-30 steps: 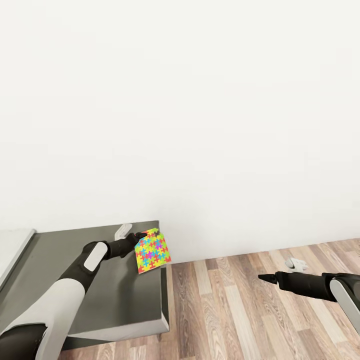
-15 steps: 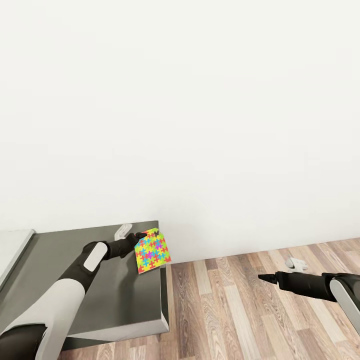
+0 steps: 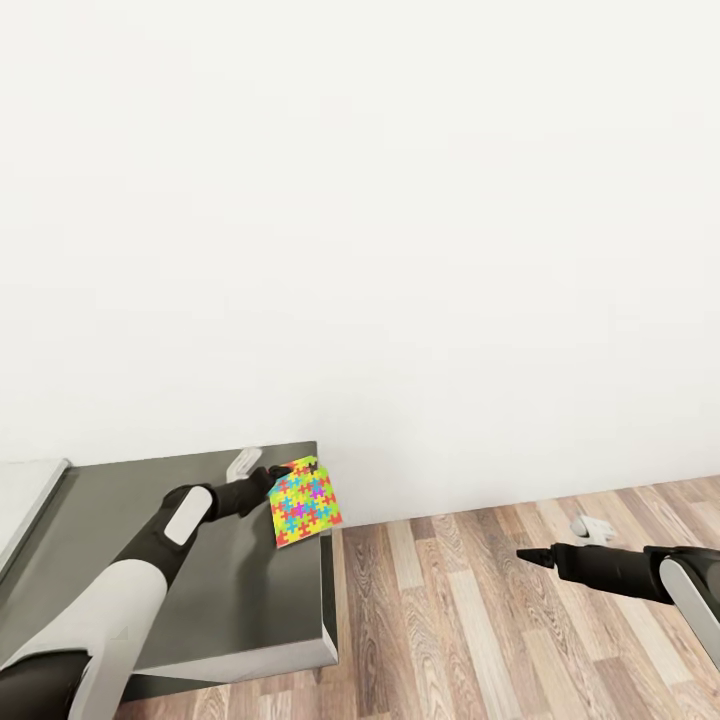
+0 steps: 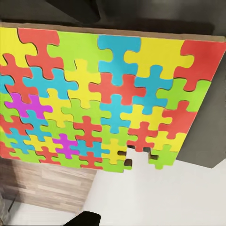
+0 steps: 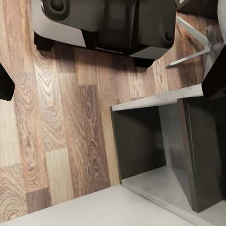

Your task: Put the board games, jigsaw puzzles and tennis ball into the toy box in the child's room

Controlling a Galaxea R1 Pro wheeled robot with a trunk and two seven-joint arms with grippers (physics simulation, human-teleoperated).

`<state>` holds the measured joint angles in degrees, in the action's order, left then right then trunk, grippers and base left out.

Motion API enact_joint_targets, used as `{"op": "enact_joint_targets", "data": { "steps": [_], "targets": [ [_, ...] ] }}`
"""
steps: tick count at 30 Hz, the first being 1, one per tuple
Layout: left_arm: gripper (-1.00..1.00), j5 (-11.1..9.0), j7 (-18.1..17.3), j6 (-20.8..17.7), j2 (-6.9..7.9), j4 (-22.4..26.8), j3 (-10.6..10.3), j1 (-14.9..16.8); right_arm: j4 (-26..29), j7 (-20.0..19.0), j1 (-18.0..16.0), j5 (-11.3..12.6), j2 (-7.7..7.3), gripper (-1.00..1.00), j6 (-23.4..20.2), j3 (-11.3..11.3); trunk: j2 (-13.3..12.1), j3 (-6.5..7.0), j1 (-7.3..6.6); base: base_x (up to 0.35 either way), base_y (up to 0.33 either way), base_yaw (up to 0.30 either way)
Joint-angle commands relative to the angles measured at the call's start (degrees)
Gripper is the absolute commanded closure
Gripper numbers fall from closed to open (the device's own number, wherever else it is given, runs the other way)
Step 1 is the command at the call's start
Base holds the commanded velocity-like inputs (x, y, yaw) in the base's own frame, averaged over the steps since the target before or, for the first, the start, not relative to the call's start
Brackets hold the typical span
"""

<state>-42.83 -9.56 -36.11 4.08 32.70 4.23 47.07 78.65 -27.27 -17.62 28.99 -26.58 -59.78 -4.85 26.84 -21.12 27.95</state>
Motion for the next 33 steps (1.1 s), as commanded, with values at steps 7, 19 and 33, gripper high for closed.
{"op": "enact_joint_targets", "data": {
  "steps": [7, 19, 33],
  "targets": [
    [-1.00, -1.11, -1.04, -0.53, 2.58, 0.45, 5.91, -2.17, -0.57, -0.77, -0.02, -0.54, 0.09, -1.00, -0.22, -0.03, 0.09, -0.09, 0.03, 0.000, 0.000, 0.000],
    [-1.00, -2.45, -11.35, -3.43, 6.19, 3.23, 15.07, -6.46, -0.84, -1.12, 0.05, -0.52, 0.20, -1.00, 1.14, 0.06, 0.09, -0.09, 0.03, 0.000, 0.000, 0.000],
    [-1.00, -2.63, -21.97, -12.73, 7.37, 16.06, 16.41, -10.72, -2.78, -1.26, -3.54, -0.52, 0.60, -1.00, 1.81, 0.16, 0.09, -0.09, 0.03, 0.000, 0.000, 0.000]
  ]
}}
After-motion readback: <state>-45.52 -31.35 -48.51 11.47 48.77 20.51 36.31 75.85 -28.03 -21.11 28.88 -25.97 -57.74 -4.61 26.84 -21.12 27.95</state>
